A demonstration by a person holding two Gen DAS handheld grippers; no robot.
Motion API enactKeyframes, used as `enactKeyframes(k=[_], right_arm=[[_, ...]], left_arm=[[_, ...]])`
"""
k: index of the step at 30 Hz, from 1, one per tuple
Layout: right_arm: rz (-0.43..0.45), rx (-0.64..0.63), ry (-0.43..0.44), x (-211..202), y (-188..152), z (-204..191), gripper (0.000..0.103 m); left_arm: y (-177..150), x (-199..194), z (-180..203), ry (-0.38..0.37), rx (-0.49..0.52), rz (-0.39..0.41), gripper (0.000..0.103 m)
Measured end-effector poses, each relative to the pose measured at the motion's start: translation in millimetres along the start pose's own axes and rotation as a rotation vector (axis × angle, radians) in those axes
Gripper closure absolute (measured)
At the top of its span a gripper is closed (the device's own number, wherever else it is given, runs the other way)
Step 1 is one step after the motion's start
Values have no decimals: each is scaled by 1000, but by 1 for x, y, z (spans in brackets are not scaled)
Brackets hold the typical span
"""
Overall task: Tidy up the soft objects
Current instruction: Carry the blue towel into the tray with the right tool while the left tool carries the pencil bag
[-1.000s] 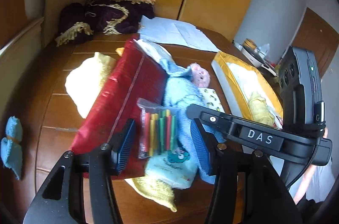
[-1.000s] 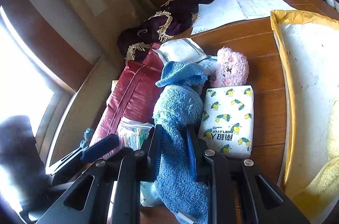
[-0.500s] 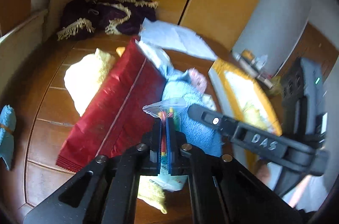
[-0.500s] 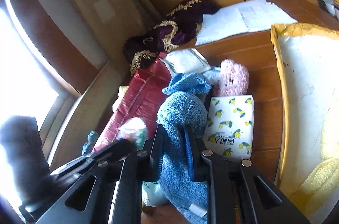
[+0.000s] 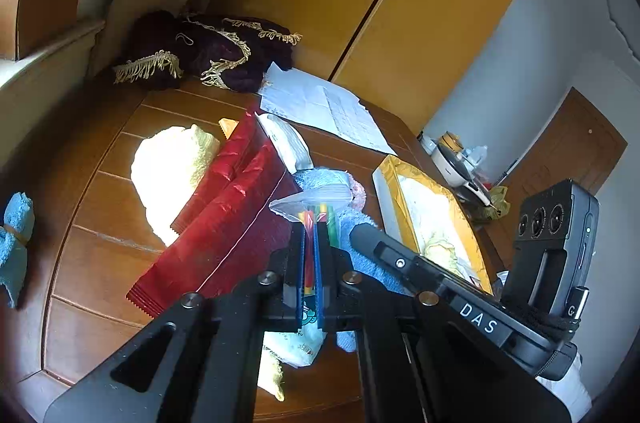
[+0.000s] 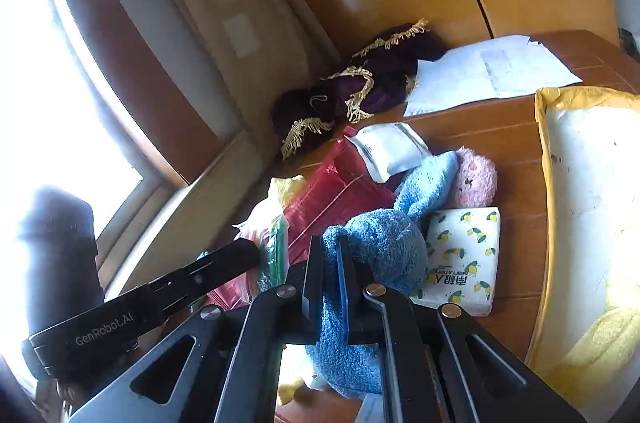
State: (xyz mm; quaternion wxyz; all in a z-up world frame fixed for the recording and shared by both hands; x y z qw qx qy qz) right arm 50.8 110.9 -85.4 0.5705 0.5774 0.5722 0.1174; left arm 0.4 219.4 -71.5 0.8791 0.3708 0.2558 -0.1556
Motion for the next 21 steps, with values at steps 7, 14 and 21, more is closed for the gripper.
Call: enactKeyframes(k=[7, 14, 21], right_arm=[[20, -40, -42, -1, -1, -7, 63], [-8, -63, -187, 8, -2, 4, 46], [-140, -29, -181, 30, -14, 20, 59]], left_arm=[[1, -3, -11, 12, -30, 15, 101], [2, -4, -21, 16, -53, 18, 101], [0, -2, -24, 17, -60, 16, 101]])
Point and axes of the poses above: each gripper's, at about its wrist camera, not at the fingertips, and x roughly the way its jaws point, z to its right, y to its top, the point moved 6 cm from there along x, roughly the way its jaws point, and after that the axes turned 13 degrees about -x, right-handed, at the moved point
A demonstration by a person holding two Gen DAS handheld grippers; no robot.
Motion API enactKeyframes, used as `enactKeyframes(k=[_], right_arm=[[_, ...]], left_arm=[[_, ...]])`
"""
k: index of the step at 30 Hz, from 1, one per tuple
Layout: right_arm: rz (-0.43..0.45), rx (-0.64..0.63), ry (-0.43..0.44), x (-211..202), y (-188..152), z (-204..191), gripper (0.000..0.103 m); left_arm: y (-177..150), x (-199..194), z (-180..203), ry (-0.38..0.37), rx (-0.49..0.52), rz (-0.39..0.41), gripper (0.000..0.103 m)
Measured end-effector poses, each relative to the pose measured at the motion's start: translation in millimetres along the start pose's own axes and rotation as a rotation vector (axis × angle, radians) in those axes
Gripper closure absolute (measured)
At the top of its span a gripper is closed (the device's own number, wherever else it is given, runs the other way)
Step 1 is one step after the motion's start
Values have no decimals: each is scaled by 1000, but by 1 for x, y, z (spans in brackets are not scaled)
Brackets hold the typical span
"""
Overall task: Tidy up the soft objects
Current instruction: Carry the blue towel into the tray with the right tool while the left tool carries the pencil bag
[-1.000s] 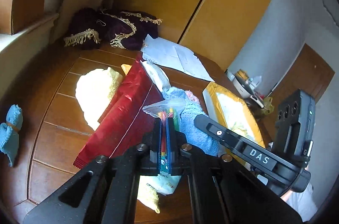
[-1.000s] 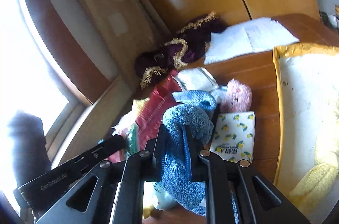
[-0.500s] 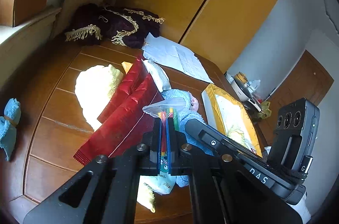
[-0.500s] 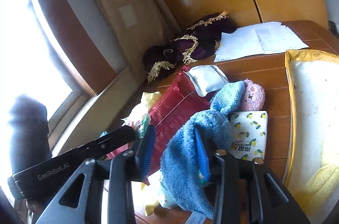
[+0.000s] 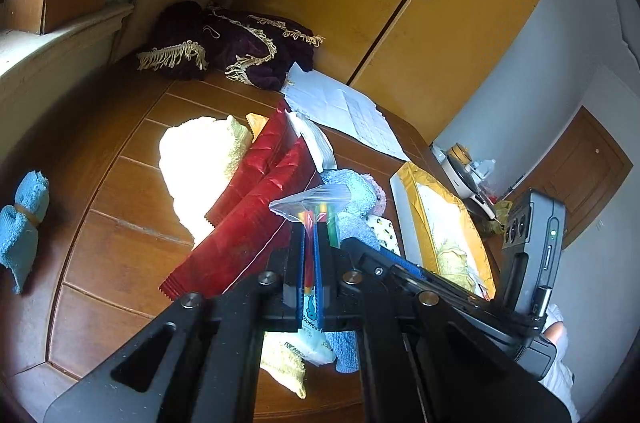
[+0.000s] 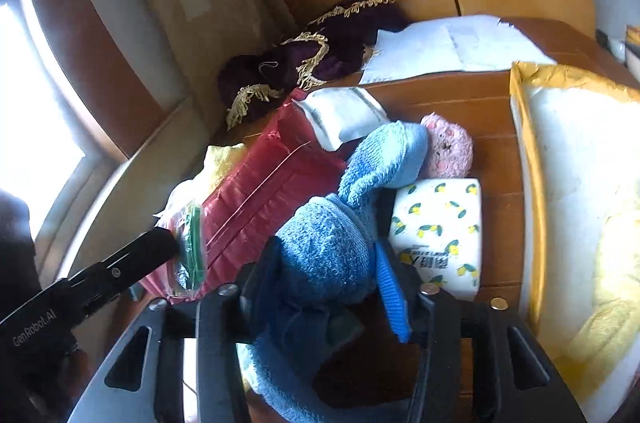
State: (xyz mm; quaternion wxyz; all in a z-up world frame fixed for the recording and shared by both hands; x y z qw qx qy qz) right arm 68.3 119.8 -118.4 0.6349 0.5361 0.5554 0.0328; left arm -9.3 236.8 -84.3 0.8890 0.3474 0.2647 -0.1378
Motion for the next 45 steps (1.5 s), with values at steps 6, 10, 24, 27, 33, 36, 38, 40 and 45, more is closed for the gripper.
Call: enactKeyframes(k=[6, 10, 24, 27, 33, 36, 38, 40, 45], right_arm=[[49, 10, 23, -13, 1, 1, 70], [209, 38, 100, -45, 9, 4, 70], [403, 129, 133, -170, 35, 76, 70], [412, 150, 48, -181, 42, 113, 70], [275, 179, -68, -148, 48, 176, 70], [189, 211, -63, -114, 41, 198, 69], [133, 248, -89, -97, 31, 212, 69], [55, 267, -163, -82, 21, 223, 69], [-18, 317, -194, -70, 1, 234, 65]], left_arm=[[-1, 0, 1, -1, -2, -6, 101], [-1, -1, 8, -25, -5, -13, 101], [-17, 21, 125, -229, 121, -127, 101], [-17, 40, 156, -245, 164, -147, 101], [-27, 105, 193, -202, 211, -249, 101], [-37, 145, 192, -124, 225, -293, 101], [-46, 163, 186, -69, 226, -320, 101], [-53, 171, 185, -46, 252, -321, 101], [-70, 185, 179, -18, 263, -369, 101]])
Point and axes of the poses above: each gripper's, at about its wrist camera, not at the fingertips, and x roughly the way its jaws point, z to its right, y to its top, the point moved 6 cm from there along x, roughly the way its jaws point, and after that the axes turned 13 degrees about -x, right-handed, at the moved point
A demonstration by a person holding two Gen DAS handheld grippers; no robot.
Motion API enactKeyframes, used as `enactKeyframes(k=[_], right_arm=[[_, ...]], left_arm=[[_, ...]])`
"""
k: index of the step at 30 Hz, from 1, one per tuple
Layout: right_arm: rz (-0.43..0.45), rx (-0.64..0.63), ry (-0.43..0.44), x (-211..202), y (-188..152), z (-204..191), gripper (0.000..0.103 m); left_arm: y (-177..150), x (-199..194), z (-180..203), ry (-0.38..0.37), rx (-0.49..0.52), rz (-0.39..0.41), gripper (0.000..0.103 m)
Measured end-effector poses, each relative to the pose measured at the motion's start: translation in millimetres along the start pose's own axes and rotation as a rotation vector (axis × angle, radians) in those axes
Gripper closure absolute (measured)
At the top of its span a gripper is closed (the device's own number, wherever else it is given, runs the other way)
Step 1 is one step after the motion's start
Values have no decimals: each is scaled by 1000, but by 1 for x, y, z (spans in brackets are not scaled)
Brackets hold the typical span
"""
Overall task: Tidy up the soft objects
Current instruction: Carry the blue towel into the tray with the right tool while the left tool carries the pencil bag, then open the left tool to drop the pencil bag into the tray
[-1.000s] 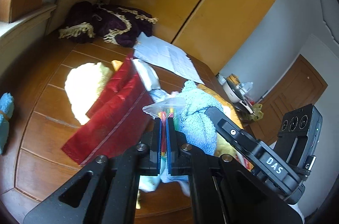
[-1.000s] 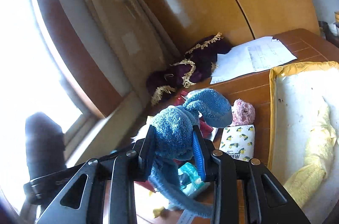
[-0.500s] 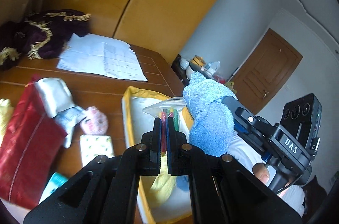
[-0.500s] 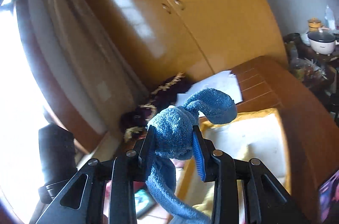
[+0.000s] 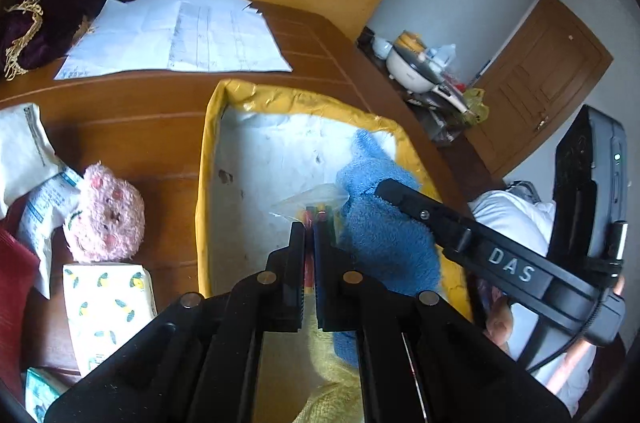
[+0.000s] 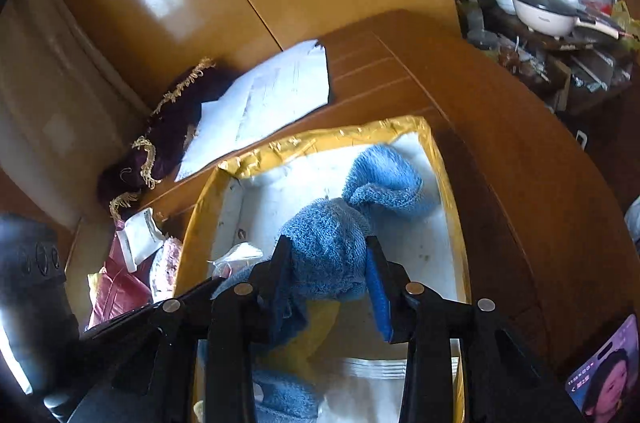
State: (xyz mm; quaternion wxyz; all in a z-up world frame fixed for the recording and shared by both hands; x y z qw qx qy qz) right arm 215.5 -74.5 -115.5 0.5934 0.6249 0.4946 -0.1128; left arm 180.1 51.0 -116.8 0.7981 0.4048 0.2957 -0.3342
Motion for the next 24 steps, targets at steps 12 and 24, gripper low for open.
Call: enactKeyframes(k=[12, 24], right_arm=[[161, 54, 58, -26, 6, 2, 51], [185, -78, 332, -57, -8, -114, 45]], left_arm=[[5, -26, -6, -119, -115, 54, 45], [-24, -141, -77, -9, -159, 338, 33]])
Point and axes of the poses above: each gripper's, at about its wrist camera, not at the fingertips, and x roughly the way its jaws point, z to its right, y to its top, the point moved 6 cm from there along x, roughly the way its jaws point, and after that the axes turned 13 degrees about -x, right-handed, at the moved point
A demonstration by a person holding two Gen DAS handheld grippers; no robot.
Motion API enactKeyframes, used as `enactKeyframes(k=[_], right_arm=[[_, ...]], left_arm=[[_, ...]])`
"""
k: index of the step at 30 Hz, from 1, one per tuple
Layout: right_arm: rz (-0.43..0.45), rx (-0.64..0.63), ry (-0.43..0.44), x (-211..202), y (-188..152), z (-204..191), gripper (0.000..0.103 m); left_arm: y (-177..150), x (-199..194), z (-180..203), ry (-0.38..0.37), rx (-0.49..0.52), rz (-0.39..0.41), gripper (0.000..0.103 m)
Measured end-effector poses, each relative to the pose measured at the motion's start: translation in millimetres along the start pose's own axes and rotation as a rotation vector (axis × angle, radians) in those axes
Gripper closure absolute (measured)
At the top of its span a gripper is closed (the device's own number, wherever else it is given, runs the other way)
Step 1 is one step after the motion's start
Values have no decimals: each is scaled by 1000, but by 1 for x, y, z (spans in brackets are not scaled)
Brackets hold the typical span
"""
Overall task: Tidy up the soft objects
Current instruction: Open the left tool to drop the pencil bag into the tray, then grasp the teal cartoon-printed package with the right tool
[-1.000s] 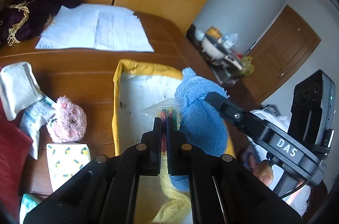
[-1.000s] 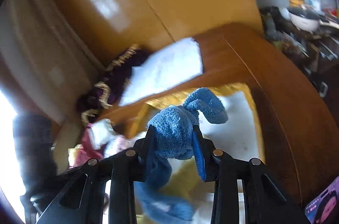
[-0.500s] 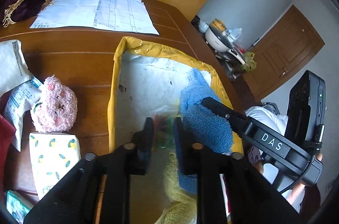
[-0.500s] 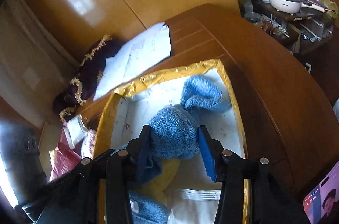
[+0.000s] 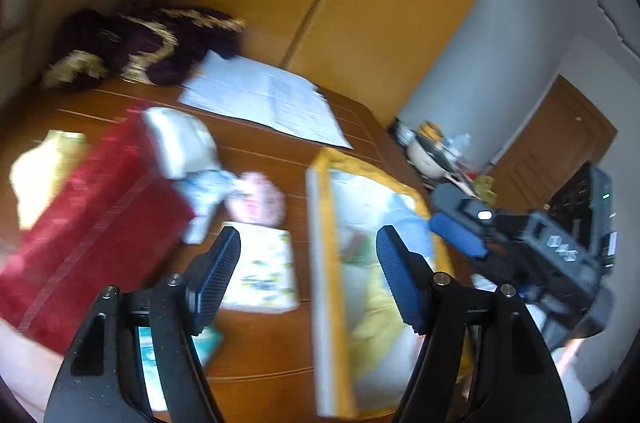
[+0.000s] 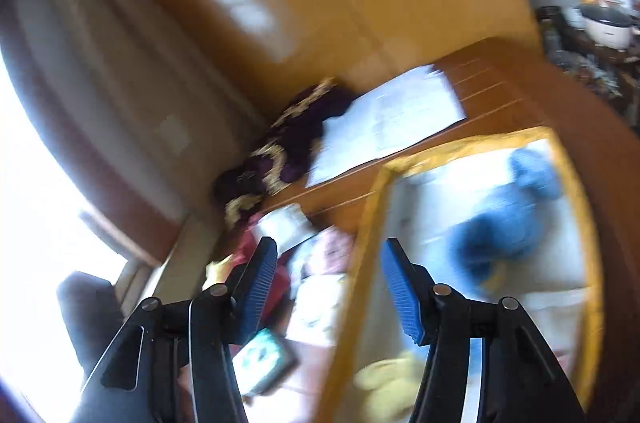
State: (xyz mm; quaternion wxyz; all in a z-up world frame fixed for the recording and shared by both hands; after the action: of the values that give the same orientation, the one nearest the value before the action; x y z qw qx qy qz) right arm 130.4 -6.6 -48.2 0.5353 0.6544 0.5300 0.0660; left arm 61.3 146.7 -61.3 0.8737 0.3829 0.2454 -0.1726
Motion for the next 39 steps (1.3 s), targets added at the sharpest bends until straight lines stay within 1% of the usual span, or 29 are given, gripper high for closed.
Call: enactKeyframes(k=[2, 3, 4, 6, 7, 8, 11, 12, 14, 17, 19, 21, 22, 24, 26, 29, 30, 32, 34, 39], right_arm=[[-60, -48, 69, 23, -6, -32, 45], [-76, -66, 88, 32, -8, -44, 45], [-111, -82, 108, 45, -11, -56, 45], [-169, -98, 155, 67, -17, -78, 45], [-181, -105, 176, 75, -17, -85, 45], [-193, -116, 179, 86, -21, -89, 45], [-229, -133, 86, 109, -35, -84, 44], [-251, -103, 72, 113, -41, -78, 44], [-245, -65, 121, 111, -43, -74, 44], [-241, -65, 53, 106, -44, -67, 46], [-252, -105, -4, 105, -48, -66, 46], [-255, -115, -66, 99, -52, -64, 44], [-249, -107, -52, 96, -53, -65, 44], [-240, -93, 12, 87, -59, -75, 44], [-236, -140, 36, 78, -67, -92, 44], [-294, -191, 56, 80, -86, -111, 44], [-310, -199, 51, 81, -91, -114, 44], [-344, -198, 9, 87, -102, -114, 44], [-371, -190, -1, 91, -110, -113, 44], [-424, -195, -58, 105, -120, -114, 44]], left_arm=[[2, -14, -22, 34, -17, 33, 33], [4, -21, -33, 49, -23, 45, 33], [6, -27, -42, 61, -29, 60, 33], [10, -38, -59, 88, -40, 95, 33], [12, -43, -66, 98, -49, 111, 33], [14, -46, -72, 103, -58, 124, 33], [22, -52, -87, 118, -74, 143, 33], [22, -55, -90, 120, -73, 148, 33], [24, -56, -95, 125, -62, 159, 33], [25, -52, -98, 149, -51, 159, 33], [24, -52, -97, 149, -40, 154, 33], [24, -56, -96, 157, -24, 175, 33], [24, -57, -97, 157, -23, 179, 33], [24, -56, -98, 146, -30, 171, 33], [26, -58, -100, 138, -43, 178, 33], [28, -60, -105, 119, -70, 187, 33], [29, -61, -106, 119, -78, 193, 33], [30, -64, -111, 120, -94, 206, 33], [30, -68, -115, 119, -109, 211, 33], [29, -78, -126, 122, -130, 230, 33]])
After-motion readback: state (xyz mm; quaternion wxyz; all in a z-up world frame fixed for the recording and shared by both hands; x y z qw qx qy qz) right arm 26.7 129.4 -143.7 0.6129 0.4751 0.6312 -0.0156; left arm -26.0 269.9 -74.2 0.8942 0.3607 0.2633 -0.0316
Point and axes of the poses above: each gripper's, at about its wrist camera, not at the fingertips, and x roughly the way its jaws point, z to its right, y to its top, the point moved 6 cm from there along x, roughly the way its jaws point, and after that the axes turned 13 degrees about -x, right-handed, at the moved point
